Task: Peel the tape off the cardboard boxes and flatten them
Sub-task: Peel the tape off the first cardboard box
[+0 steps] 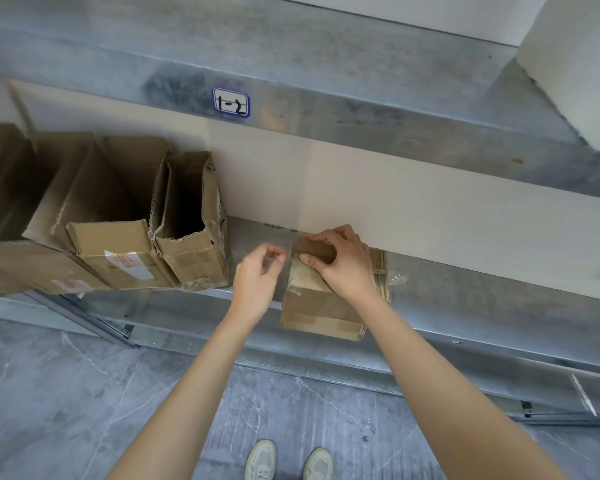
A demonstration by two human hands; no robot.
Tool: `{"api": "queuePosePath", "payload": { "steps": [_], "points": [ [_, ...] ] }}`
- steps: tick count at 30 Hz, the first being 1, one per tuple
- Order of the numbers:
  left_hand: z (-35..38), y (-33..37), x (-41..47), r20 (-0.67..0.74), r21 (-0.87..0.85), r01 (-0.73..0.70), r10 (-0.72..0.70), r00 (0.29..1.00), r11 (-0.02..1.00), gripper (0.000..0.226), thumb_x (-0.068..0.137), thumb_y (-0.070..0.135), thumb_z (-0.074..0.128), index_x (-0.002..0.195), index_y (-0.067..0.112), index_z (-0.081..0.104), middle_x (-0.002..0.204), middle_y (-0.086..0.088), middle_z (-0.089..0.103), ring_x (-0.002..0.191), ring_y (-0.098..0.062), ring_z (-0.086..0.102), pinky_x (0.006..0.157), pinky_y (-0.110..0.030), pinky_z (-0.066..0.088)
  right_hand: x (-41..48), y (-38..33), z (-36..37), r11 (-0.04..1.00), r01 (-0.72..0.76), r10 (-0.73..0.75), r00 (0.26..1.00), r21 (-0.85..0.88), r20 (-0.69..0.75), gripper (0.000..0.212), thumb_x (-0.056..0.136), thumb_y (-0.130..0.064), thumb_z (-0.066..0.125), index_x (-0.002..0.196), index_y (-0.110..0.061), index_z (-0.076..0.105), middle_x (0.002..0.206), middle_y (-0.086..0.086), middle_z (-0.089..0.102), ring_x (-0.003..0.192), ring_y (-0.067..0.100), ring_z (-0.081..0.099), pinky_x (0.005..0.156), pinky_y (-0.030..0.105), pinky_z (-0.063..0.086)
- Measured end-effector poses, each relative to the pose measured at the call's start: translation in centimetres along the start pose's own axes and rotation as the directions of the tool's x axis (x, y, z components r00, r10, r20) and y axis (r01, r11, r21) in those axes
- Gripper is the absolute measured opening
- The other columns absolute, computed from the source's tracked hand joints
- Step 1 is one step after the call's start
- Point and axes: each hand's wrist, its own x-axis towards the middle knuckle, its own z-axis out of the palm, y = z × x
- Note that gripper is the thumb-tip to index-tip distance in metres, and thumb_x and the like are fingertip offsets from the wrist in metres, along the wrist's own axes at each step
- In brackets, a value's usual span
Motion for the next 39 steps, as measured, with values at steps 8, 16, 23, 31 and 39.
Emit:
{"api": "queuePosePath", "payload": {
  "steps": [8, 16, 23, 31, 39],
  "points": [
    [0.1, -0.3, 0.4, 0.024, 0.123, 0.038, -0.041, 0.999, 0.992, 0.035, 0.074, 0.019, 0.065, 0.106, 0.034, 0.062, 0.115, 0.018, 0.063, 0.117, -0.016, 0.05, 0.099, -0.038, 0.037, 0.0, 0.1, 0.0, 1.0, 0.014, -0.014, 1.0, 0.006, -0.005, 0.035, 0.081, -0.057, 0.067, 0.111, -0.039, 0.062, 0.116, -0.008, 0.048, 0.112, 0.016, 0.049, 0.093, 0.03, 0.033],
    [0.4, -1.4, 0.5, -0.073, 0.224, -0.043, 0.061, 0.995, 0.974, 0.014, 0.091, 0.008, 0.065, 0.096, 0.019, 0.072, 0.107, 0.003, 0.054, 0.071, -0.003, 0.054, 0.068, -0.022, 0.043, 0.0, 0.1, -0.1, 1.0, 0.017, -0.017, 1.0, 0.006, 0.001, 0.036, 0.082, -0.057, 0.067, 0.112, -0.039, 0.062, 0.114, -0.011, 0.046, 0.11, 0.014, 0.047, 0.09, 0.026, 0.03],
    [0.3, -1.1, 0.4, -0.105, 0.08, -0.086, 0.094, 0.99, 0.993, 0.009, 0.087, 0.002, 0.066, 0.086, 0.009, 0.072, 0.101, -0.001, 0.06, 0.087, 0.008, 0.058, 0.071, -0.002, 0.041, 0.1, 0.1, -0.1, 1.0, 0.021, -0.021, 1.0, 0.008, -0.005, 0.038, 0.081, -0.058, 0.067, 0.113, -0.039, 0.062, 0.115, -0.011, 0.047, 0.109, 0.014, 0.048, 0.091, 0.028, 0.033],
    [0.8, -0.5, 0.9, -0.215, -0.049, -0.093, 0.081, 0.973, 0.994, 0.021, 0.081, -0.004, 0.071, 0.095, 0.01, 0.063, 0.101, 0.0, 0.063, 0.083, -0.003, 0.067, 0.074, -0.017, 0.056, 0.0, 0.2, -0.1, 0.999, 0.031, -0.031, 0.999, 0.017, -0.007, 0.038, 0.081, -0.058, 0.067, 0.113, -0.04, 0.061, 0.115, -0.011, 0.047, 0.11, 0.013, 0.048, 0.092, 0.029, 0.034],
    [0.6, -0.8, 0.2, -0.053, 0.027, -0.135, 0.136, 0.989, 0.99, 0.041, 0.081, -0.009, 0.057, 0.11, 0.015, 0.073, 0.105, 0.007, 0.071, 0.092, -0.001, 0.064, 0.079, -0.01, 0.049, 0.0, 0.2, 0.0, 0.999, 0.038, -0.038, 0.999, 0.017, -0.017, 0.038, 0.08, -0.058, 0.067, 0.113, -0.04, 0.062, 0.113, -0.011, 0.048, 0.108, 0.013, 0.049, 0.094, 0.031, 0.036]
  ]
}}
